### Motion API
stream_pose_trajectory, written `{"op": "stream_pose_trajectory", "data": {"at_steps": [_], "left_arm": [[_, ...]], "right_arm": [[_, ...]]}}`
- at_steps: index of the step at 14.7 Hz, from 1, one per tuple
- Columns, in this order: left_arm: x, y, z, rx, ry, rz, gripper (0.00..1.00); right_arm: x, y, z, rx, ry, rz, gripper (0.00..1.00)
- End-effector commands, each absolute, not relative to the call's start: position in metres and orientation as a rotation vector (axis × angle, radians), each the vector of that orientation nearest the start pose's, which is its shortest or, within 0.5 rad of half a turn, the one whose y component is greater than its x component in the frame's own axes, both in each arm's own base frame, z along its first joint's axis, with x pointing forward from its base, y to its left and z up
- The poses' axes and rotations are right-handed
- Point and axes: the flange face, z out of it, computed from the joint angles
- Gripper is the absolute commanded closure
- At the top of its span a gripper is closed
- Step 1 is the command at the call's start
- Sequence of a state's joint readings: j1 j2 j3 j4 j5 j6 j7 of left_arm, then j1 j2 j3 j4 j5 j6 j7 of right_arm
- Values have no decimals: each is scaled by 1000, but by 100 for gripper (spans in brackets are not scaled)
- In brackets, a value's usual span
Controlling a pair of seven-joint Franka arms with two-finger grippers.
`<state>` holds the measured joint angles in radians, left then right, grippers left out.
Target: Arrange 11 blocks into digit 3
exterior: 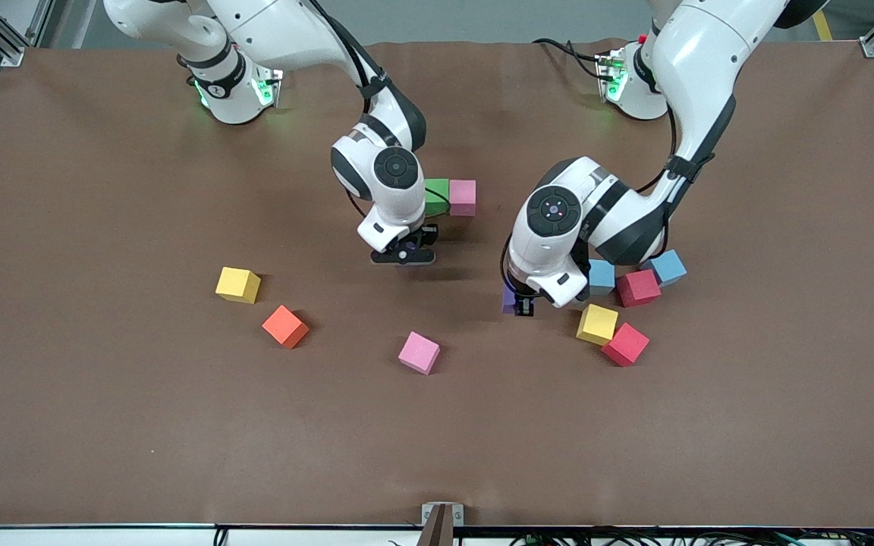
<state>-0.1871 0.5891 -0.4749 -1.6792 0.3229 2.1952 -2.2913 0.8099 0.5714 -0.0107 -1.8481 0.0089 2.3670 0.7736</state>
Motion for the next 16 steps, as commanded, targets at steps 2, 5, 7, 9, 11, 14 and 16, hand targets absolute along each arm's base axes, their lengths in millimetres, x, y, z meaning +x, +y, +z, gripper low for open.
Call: {"op": "stream_pose_trajectory", "data": {"at_steps": [2,5,7,9,11,14,16], "left_arm": [[545,-379,291,-2288,-2167,9,63],[546,-379,291,-2299,-2180,9,63],[546,-379,291,-2299,-2178,10,63],[546,-379,291,-2301,-2181,10,63],[547,-380,292,-2310,-2189,10,63],[547,-380,292,-2311,-2190,9,63],[548,-379,292,-2309,-2192,9,63]], "right_arm": [[439,463,207,-3188,-14,63,98],[435,464,206,-3193,-24,69,98],[435,464,205,-3195,-24,73,98],[435,464,206,-3194,-19,71,98],[435,464,206,-3194,1,70,98],[434,464,206,-3197,-2,75,98],[433,465,205,-3198,11,78,98]]}}
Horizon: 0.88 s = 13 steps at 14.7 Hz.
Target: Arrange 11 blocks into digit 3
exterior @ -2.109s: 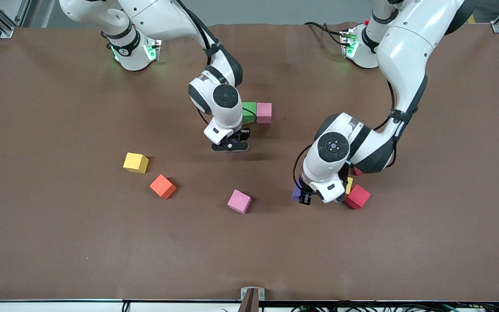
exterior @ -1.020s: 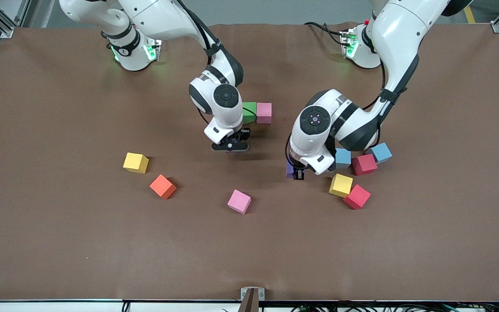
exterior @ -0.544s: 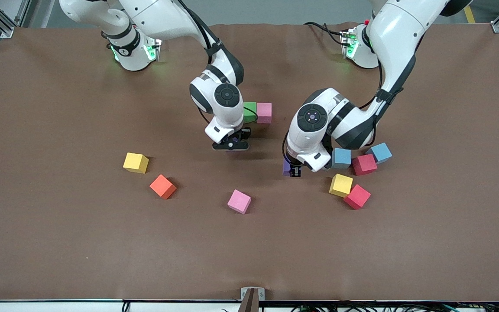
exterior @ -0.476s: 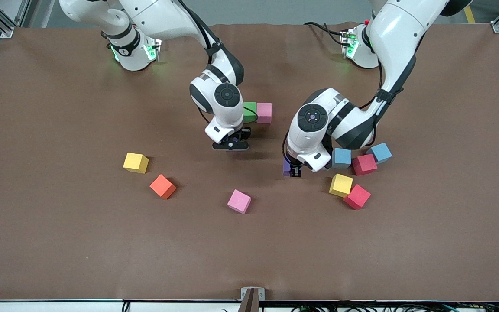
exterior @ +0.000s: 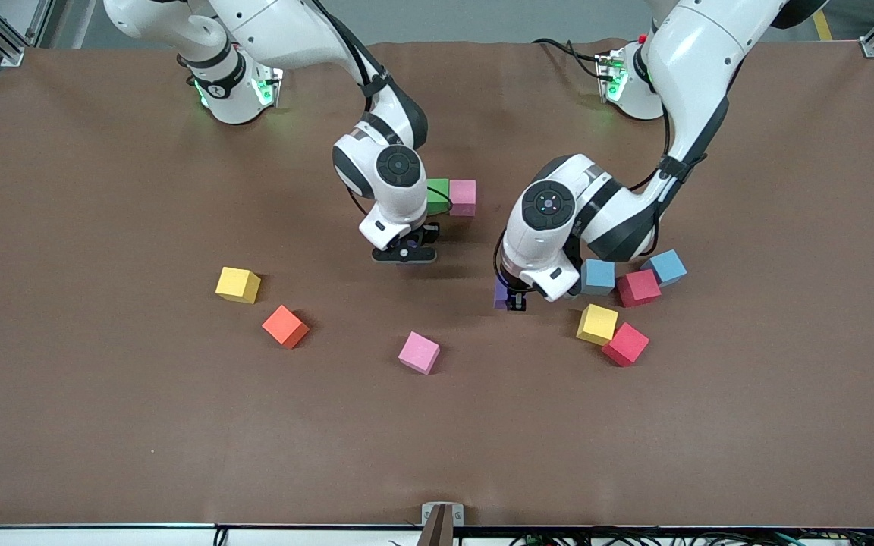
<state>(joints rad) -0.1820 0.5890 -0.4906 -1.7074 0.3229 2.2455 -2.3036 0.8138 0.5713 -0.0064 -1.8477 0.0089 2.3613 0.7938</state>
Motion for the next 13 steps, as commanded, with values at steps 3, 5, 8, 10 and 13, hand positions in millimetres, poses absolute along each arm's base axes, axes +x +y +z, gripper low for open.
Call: {"op": "stream_pose_trajectory", "data": {"at_steps": [3,5,8,10,13], "left_arm": [[547,-380,291,-2310,-2189,11,63],[547,-380,291,-2310,-2189,11,63],[548,-381,291,-2312,-2192,12,63],[547,-381,290,-2313,-2192,14,63],[548,-381,291,-2313,-2193,13,63]], "right_arm": [[432,464,206,-3202,11,84,98],[432,465,207,-3201,9,84,98],[429,467,206,-3205,9,90,98],[429,468,206,-3205,9,90,98],[429,468,207,-3203,9,86,98]]}}
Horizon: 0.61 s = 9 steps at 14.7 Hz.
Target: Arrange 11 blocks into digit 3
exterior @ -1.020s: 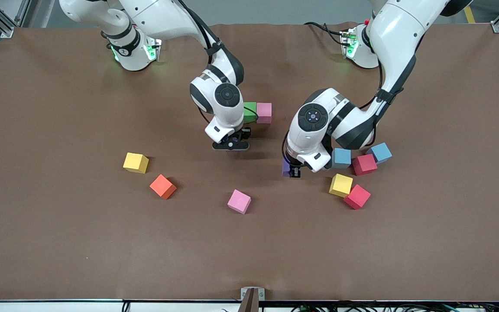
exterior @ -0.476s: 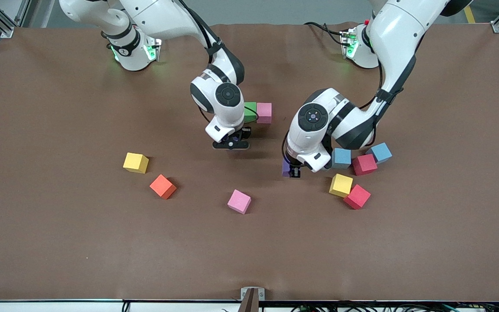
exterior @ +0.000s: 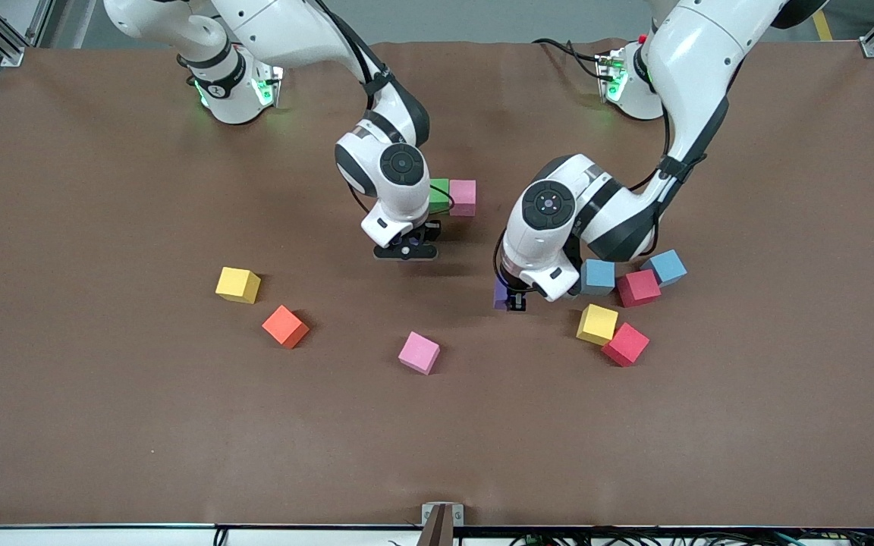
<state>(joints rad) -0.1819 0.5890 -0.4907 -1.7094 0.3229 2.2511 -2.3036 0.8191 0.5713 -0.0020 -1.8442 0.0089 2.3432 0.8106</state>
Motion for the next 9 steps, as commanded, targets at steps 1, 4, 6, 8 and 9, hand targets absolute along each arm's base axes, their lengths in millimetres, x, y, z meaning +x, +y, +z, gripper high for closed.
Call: {"op": "stream_pose_trajectory", "data": {"at_steps": [1,4,6,8,9], "left_arm": [[548,-381,291,-2313,-2193,13,63],[548,-381,289,-2311,-2192,16,63],[548,-381,289,-2316,-2194,14,63],[548,-381,289,-2318,-2193,14,63],[548,-381,289,-2317,-2195,14,63]], "right_arm": [[429,468,206,-3203,9,86,98],[429,467,205,-3205,9,90,98],[429,466,204,-3207,8,91,97],[429,466,204,-3208,7,89,96],[429,467,204,-3207,7,88,95]]}}
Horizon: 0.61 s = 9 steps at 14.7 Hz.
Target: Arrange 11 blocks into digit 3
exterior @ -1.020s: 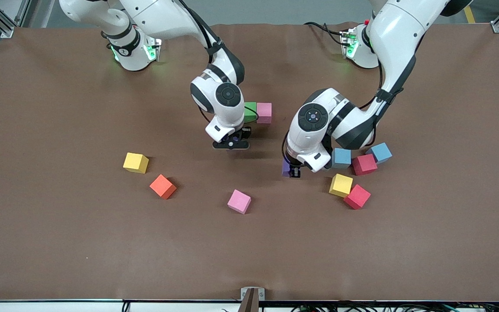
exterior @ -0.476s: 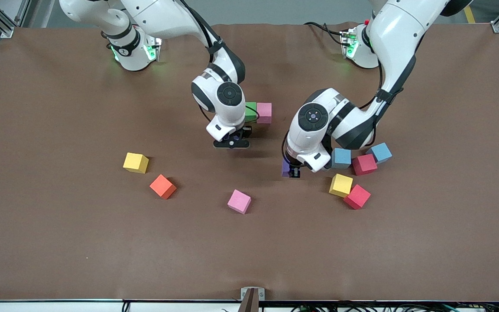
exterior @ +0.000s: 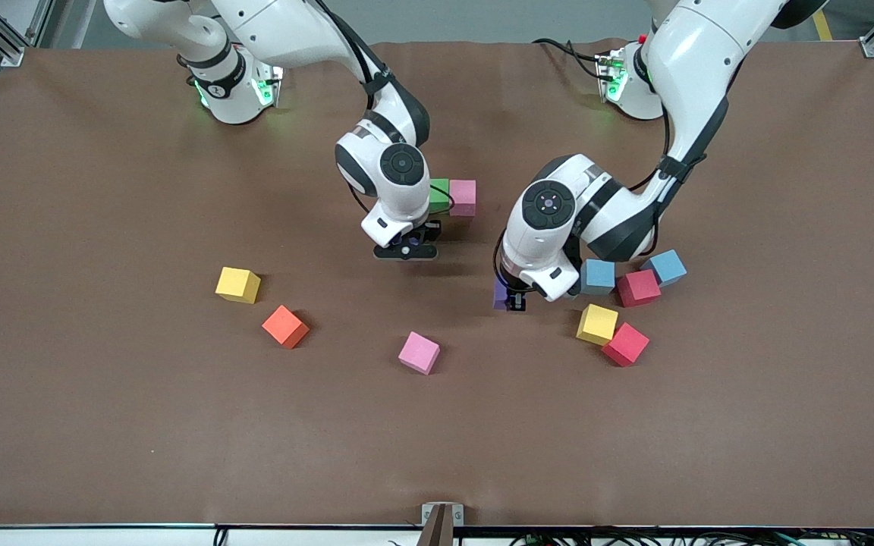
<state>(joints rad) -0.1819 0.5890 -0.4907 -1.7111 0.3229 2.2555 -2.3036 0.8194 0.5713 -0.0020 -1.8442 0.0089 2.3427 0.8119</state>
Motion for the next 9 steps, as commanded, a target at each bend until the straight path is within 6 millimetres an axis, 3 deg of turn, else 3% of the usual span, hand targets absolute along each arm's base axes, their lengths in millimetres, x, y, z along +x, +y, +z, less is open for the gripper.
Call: {"op": "stream_pose_trajectory", "data": {"at_steps": [1,2,3,4,9], "left_arm": [[548,-381,289,-2317,-2195,14,63],[548,-381,289,-2317,-2195,14,63],[548,-381,289,-2318,-2193,14,63],[549,-381,289,-2317,-2195,15,63],[549,-381,289,-2318,-2194,15,63]], "right_arm": [[430,467,204,-3206,7,86,93],[429,467,204,-3207,9,88,90],[429,467,204,-3207,9,88,75],[430,466,204,-3207,12,88,1],[433,465,205,-3205,14,86,0]]}}
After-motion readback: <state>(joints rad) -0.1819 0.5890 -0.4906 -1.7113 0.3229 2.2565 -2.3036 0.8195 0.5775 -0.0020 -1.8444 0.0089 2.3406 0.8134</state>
